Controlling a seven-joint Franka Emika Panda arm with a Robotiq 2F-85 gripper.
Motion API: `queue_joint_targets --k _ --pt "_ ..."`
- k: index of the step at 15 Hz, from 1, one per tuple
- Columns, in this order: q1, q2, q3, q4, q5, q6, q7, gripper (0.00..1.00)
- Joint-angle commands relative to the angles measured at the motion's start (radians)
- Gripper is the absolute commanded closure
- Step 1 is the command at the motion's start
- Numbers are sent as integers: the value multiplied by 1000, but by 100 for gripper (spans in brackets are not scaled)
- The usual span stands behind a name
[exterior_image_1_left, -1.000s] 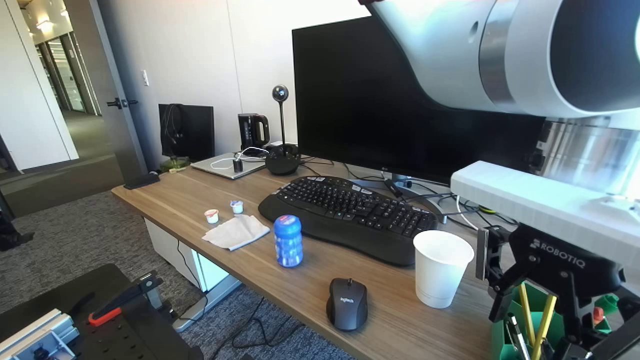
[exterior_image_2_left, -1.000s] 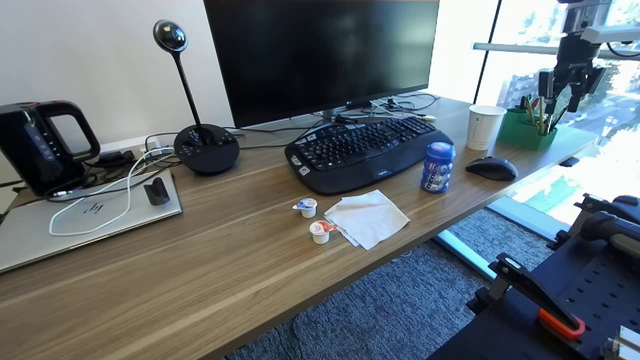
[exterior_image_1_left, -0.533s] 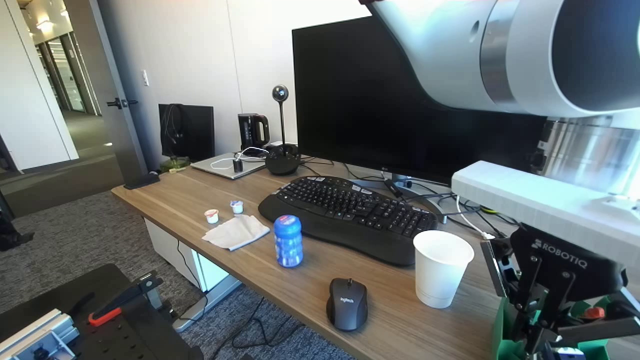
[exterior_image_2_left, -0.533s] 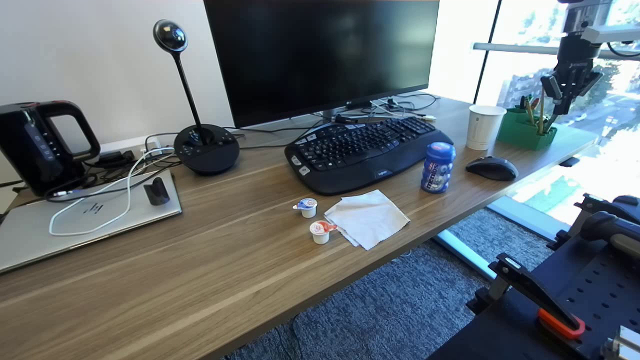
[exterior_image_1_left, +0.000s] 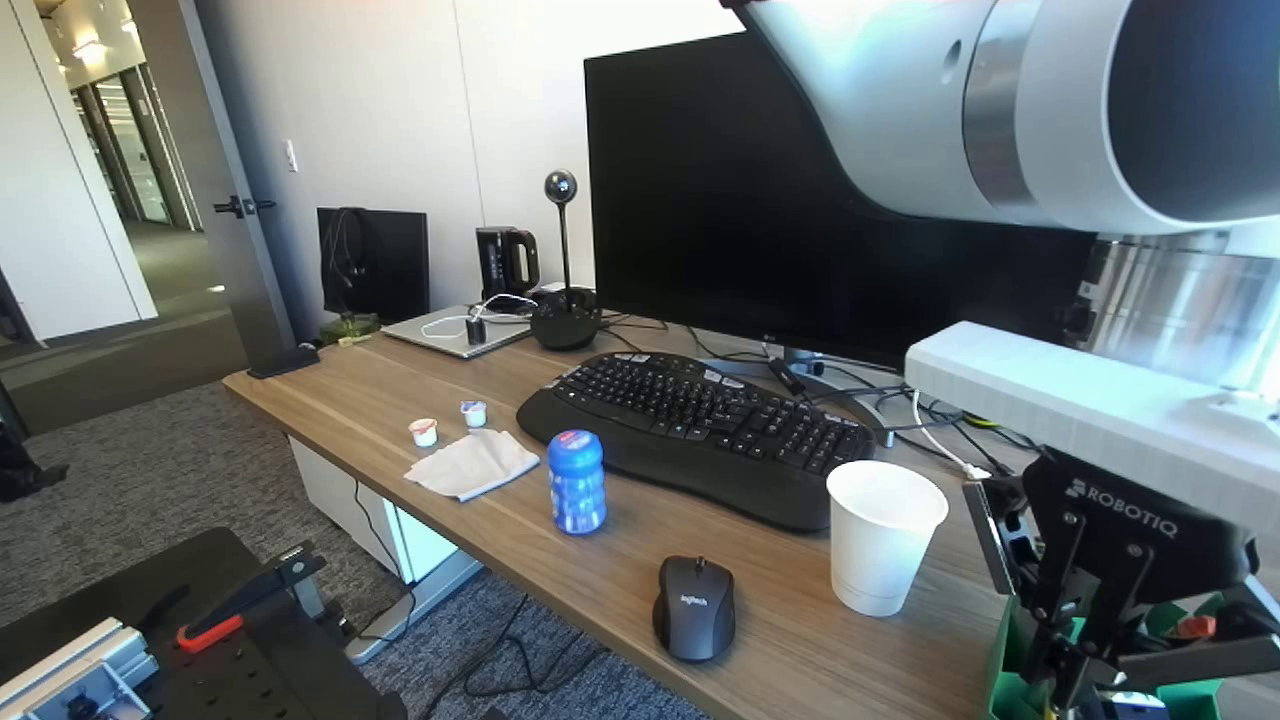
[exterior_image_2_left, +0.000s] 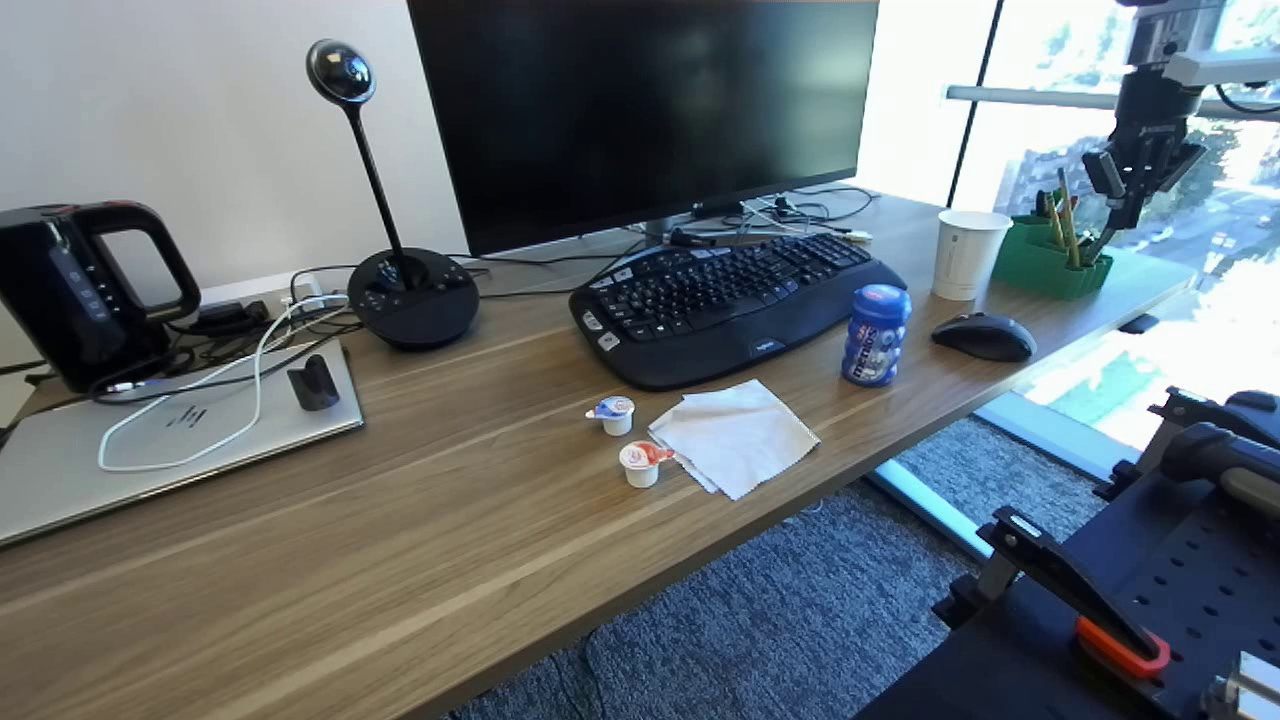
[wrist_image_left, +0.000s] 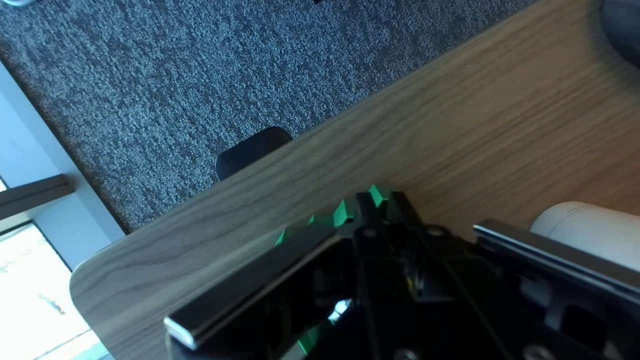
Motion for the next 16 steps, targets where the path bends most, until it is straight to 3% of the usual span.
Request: queue_joint_targets --k 1,16 --pt "-13 2 10 11 2 2 -1 97" --pt "-11 -80 7 -16 -2 -6 -15 97"
